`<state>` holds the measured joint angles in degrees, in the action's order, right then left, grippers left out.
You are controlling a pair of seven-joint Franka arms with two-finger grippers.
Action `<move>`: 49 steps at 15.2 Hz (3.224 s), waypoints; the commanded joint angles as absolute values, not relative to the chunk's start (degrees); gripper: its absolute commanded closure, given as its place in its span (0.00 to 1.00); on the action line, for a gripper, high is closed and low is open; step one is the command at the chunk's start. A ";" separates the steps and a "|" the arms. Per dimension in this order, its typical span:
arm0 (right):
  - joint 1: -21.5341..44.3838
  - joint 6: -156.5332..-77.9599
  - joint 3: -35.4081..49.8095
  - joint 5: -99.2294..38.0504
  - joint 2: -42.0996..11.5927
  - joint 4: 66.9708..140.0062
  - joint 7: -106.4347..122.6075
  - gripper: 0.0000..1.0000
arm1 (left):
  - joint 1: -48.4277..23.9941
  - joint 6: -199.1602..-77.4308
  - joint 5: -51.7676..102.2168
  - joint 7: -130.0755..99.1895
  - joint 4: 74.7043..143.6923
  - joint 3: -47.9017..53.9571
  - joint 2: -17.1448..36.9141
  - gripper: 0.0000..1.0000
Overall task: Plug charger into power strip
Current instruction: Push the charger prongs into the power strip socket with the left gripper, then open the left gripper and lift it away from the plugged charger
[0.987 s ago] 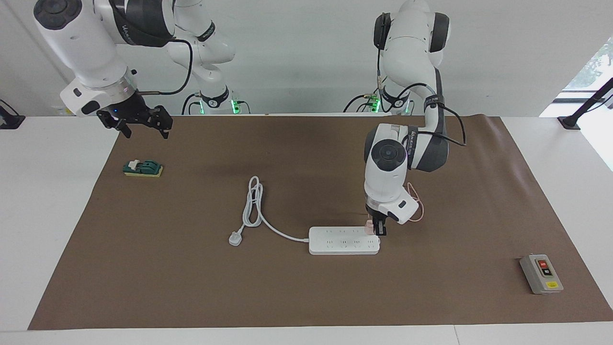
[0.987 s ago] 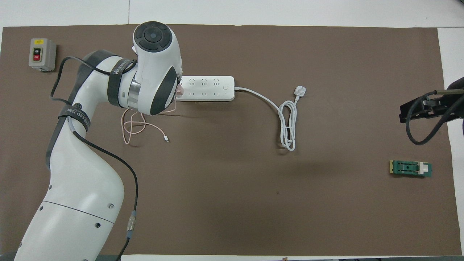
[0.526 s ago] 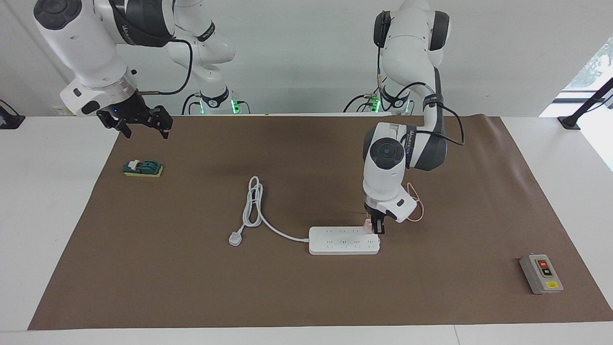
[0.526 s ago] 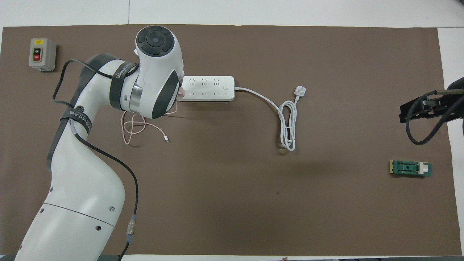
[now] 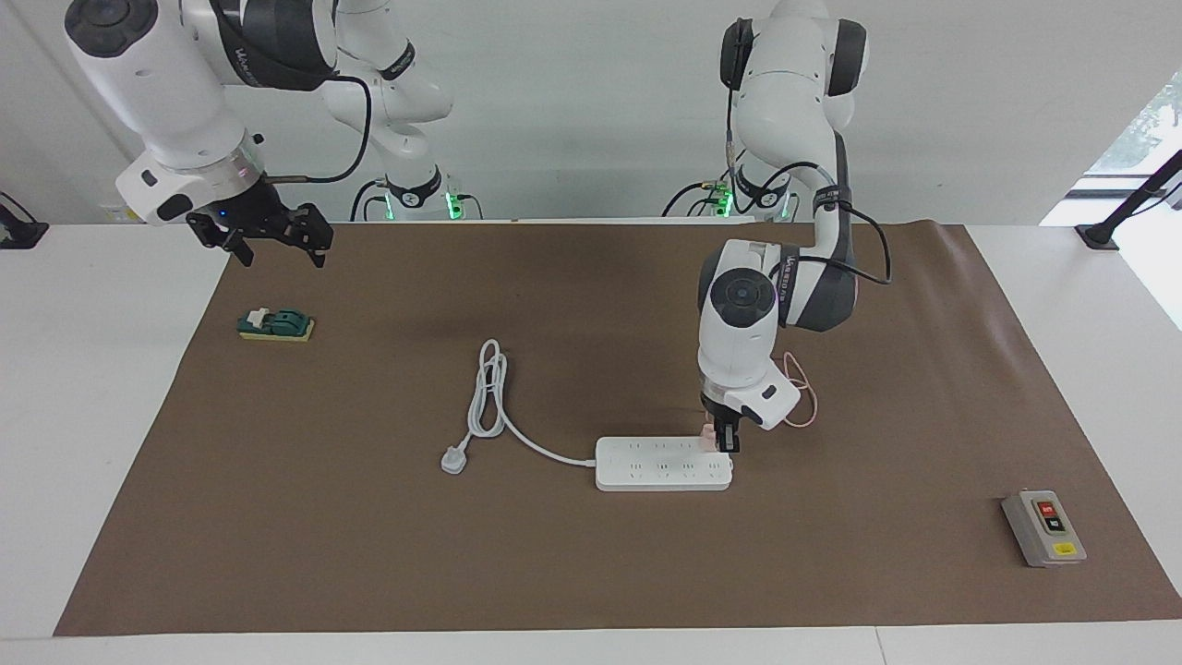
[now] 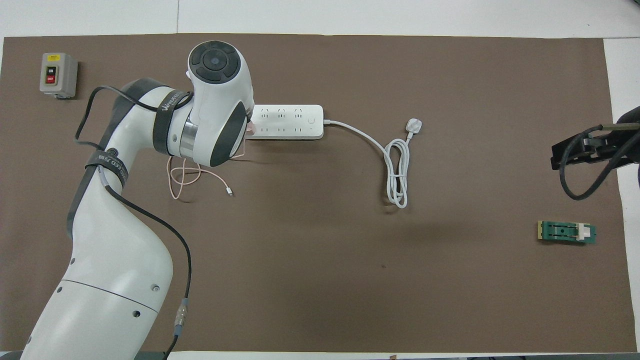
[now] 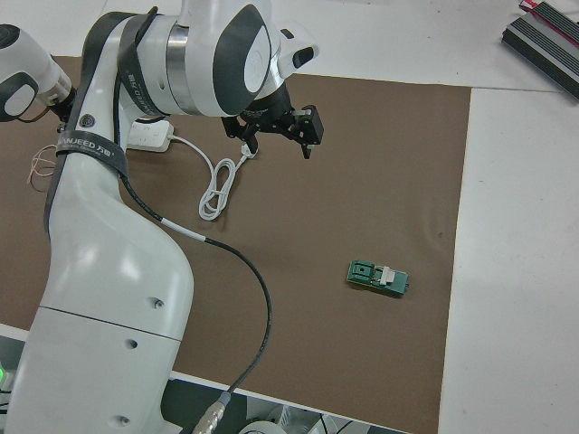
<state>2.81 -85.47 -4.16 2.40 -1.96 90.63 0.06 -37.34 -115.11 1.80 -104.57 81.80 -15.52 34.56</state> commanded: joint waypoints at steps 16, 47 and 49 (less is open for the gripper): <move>2.29 -84.38 -3.96 1.23 -1.58 90.26 0.88 0.00 | -39.82 -118.83 2.81 -105.03 86.66 -15.91 36.30 1.00; 2.29 -84.46 -3.96 1.23 -1.58 90.35 0.88 0.00 | -28.40 -103.02 3.43 -75.98 82.62 -15.73 18.73 0.00; 2.37 -84.38 -3.96 1.23 -1.58 90.26 0.88 0.00 | -24.98 -100.39 3.25 -63.52 82.62 -15.73 16.97 0.00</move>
<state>2.81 -85.47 -4.16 2.40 -1.95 90.63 0.06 -28.16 -103.31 3.00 -74.24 81.68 -16.22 19.60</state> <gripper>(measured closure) 0.000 0.000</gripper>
